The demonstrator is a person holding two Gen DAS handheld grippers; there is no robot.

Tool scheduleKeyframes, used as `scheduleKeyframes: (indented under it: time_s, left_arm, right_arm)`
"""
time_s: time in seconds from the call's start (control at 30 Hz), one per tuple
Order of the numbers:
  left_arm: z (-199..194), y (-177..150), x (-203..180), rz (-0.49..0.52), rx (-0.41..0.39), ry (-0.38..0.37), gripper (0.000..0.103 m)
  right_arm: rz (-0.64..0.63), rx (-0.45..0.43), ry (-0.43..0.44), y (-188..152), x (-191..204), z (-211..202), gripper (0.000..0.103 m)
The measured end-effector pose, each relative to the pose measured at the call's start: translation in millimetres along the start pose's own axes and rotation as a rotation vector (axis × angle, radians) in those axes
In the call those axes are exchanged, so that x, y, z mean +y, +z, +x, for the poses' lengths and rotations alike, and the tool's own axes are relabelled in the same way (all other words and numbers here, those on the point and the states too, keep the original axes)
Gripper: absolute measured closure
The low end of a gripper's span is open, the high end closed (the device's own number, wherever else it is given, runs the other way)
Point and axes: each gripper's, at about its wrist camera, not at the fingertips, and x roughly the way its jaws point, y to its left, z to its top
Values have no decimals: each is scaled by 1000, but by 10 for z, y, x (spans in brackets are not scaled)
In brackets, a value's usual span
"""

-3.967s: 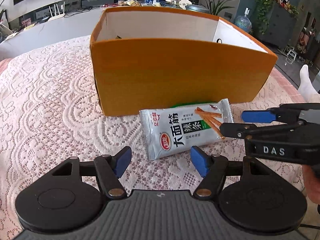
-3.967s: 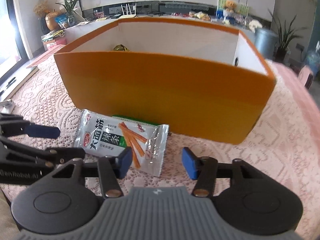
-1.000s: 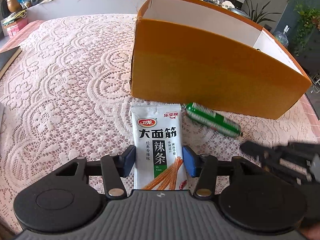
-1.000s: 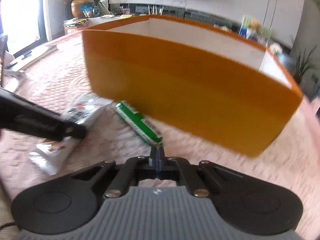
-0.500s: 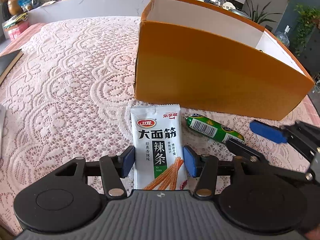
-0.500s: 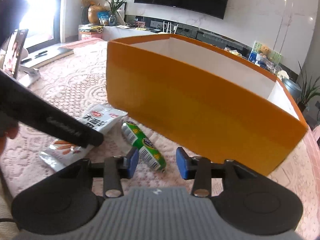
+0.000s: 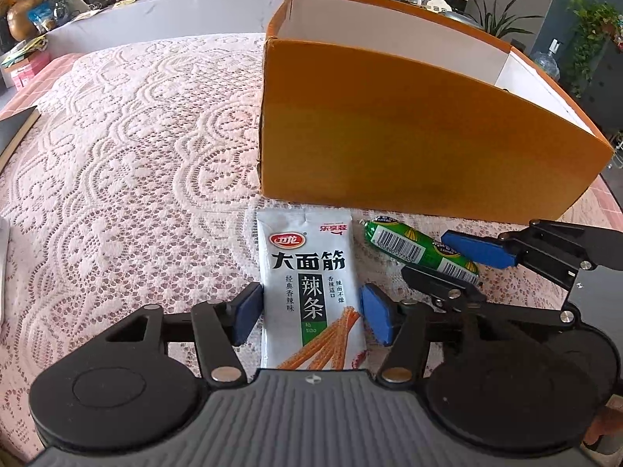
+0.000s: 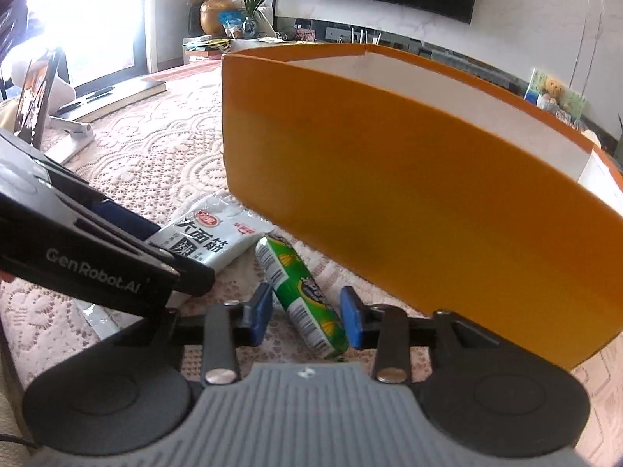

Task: Organize snacks
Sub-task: 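Grasp the green-wrapped sausage with the right tool while the left tool holds the packet, then carry the packet and sausage over the orange box and open both tools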

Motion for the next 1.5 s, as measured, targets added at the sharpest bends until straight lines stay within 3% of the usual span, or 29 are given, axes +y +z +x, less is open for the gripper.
scheduleKeyframes:
  time_s: [0.17,0.47,0.93,1.17,1.5]
  left_arm:
    - [17,-17,-24,32,-3,8,34]
    - [-9,-46,-11,24,-17,2,47]
    - [-554,-36,-132,2,-99,-45,48]
    - [-840,84,-259,11,-161,-82,48]
    - [-998,492,-503,77,-229,-93,48]
  right_arm:
    - [27,30,-10,-33,13,-71,76]
    - [130,73,-12,-119,-47,-265,79]
    - [273,38,-35,-120,-212,-720,83]
    - [324,-28,-50,-68,-326,-1067,83]
    - [274,-144,-105,233,-454,-1415,83]
